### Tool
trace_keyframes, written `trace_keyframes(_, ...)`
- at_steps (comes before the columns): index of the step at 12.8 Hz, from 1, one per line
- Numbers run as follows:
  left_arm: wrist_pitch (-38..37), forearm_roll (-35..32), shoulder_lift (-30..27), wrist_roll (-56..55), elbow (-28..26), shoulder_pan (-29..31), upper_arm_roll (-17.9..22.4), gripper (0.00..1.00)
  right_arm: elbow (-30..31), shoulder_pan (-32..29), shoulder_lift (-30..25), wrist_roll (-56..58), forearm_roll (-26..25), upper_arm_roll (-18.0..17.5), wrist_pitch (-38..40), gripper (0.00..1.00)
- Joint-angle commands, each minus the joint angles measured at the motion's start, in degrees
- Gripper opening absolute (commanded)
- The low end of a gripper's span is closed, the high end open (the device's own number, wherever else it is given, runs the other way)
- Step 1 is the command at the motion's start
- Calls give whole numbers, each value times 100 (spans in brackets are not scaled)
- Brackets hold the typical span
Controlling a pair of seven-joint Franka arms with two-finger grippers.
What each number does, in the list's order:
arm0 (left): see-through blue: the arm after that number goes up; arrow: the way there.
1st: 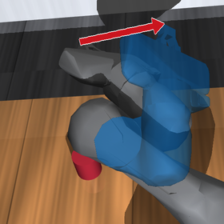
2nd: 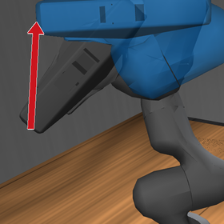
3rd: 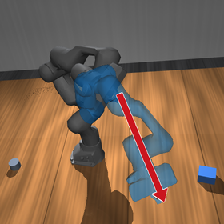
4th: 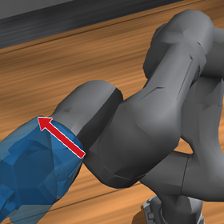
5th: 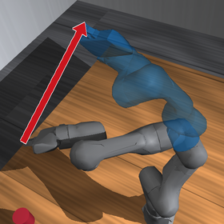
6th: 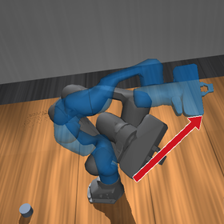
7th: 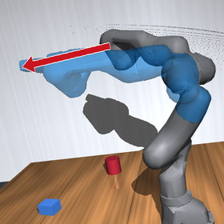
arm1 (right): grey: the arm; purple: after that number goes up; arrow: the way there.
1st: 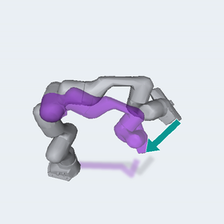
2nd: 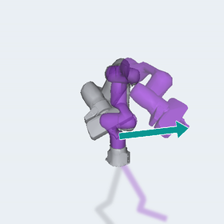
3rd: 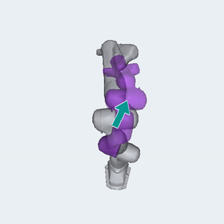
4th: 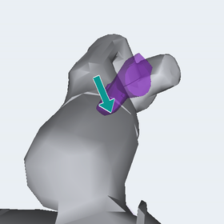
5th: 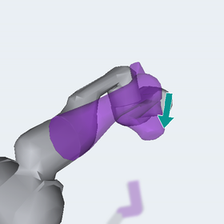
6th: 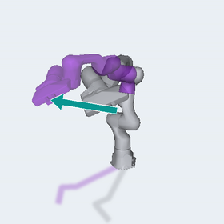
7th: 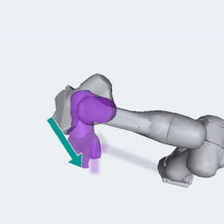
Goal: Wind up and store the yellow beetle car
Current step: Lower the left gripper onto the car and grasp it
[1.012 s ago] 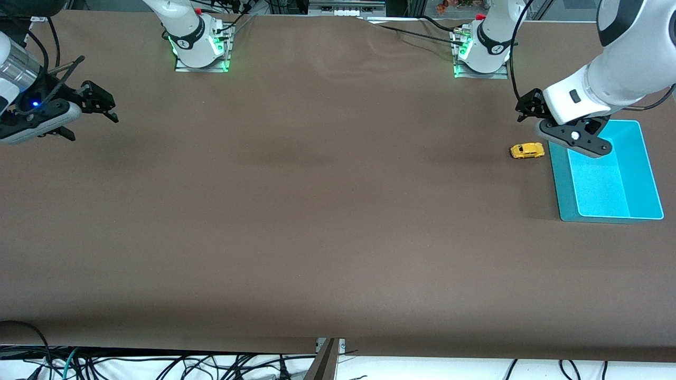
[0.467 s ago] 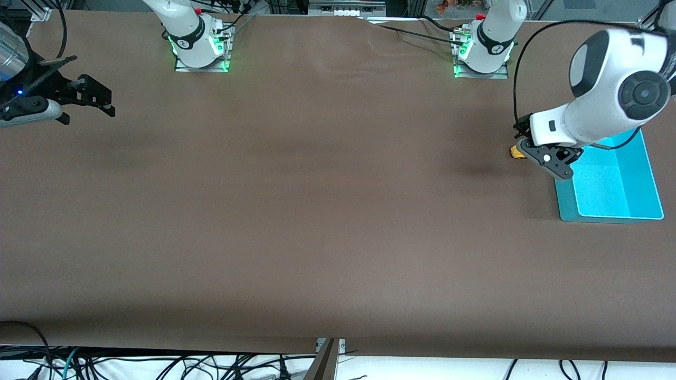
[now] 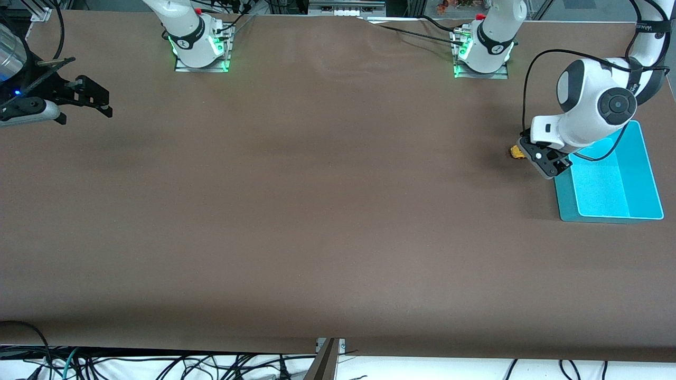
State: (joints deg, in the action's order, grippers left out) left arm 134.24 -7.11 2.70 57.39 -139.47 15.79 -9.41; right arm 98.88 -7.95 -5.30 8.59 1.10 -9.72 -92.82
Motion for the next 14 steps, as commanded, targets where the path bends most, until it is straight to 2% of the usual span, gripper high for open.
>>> trace_keyframes(1, 305, -97, 194, 527, -299, 310, -61, 100, -246, 83, 90, -112, -189, 31, 141, 100)
trace_keyframes(3, 628, -508, 344, 677, -413, 468, -61, 100, -351, 66, 90, -121, -206, 40, 150, 100)
trace_keyframes(8, 1463, -607, 625, 783, -887, 715, -61, 100, -580, 31, 230, -60, -189, 66, 202, 100)
trace_keyframes(10, 1666, -825, 766, 783, -897, 820, -70, 98, -642, 39, 257, -94, -198, 49, 238, 100)
trace_keyframes(11, 1728, -966, 784, 783, -897, 908, -70, 88, -642, 48, 257, -103, -206, 49, 238, 100)
trace_keyframes(13, 1729, -994, 793, 800, -897, 909, -70, 38, -642, 40, 257, -139, -163, 49, 255, 100)
trace_keyframes(14, 1729, -994, 802, 800, -897, 900, -78, 27, -642, 40, 266, -182, -154, 57, 264, 100)
